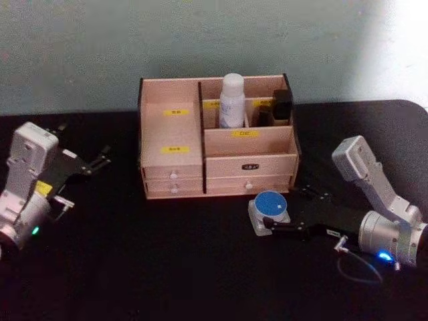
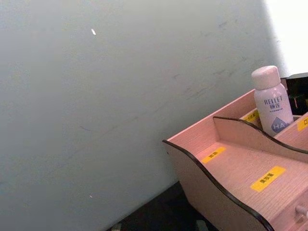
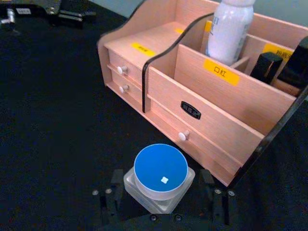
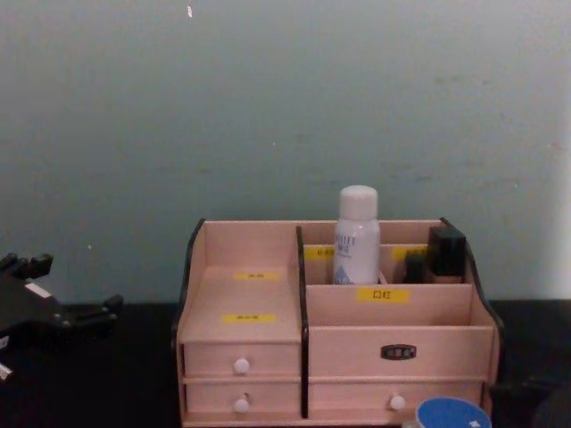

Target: Pick up the facial cleanser and watermelon frost from the table and place them into the tiered storage box.

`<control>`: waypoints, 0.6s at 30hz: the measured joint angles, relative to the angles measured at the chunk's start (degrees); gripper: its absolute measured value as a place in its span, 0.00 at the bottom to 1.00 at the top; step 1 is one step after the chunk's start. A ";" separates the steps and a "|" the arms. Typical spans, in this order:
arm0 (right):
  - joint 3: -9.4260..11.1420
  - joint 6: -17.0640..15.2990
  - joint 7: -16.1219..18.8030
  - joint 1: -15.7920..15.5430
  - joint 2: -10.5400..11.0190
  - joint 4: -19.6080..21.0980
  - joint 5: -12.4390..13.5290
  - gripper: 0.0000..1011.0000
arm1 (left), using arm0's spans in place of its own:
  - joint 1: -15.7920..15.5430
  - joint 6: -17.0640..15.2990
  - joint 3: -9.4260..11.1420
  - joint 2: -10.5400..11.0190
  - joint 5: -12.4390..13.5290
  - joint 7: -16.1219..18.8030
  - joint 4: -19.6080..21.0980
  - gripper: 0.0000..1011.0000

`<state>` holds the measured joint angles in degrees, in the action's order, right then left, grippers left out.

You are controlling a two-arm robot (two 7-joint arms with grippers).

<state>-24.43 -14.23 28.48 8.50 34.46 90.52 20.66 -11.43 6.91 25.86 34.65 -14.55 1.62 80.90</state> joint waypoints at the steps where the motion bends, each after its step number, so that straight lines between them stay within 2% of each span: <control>1: -0.15 -0.03 -0.18 0.17 -0.18 -0.36 -0.14 0.99 | 0.00 0.00 0.00 0.00 0.00 0.00 0.00 0.99; 18: -0.99 -0.43 -0.44 1.47 -1.77 -2.81 -0.44 0.99 | 0.00 0.00 0.00 0.00 0.00 0.00 0.00 0.99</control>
<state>-25.42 -14.66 28.05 9.97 32.69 87.70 20.22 -11.43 6.91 25.86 34.65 -14.55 1.62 80.90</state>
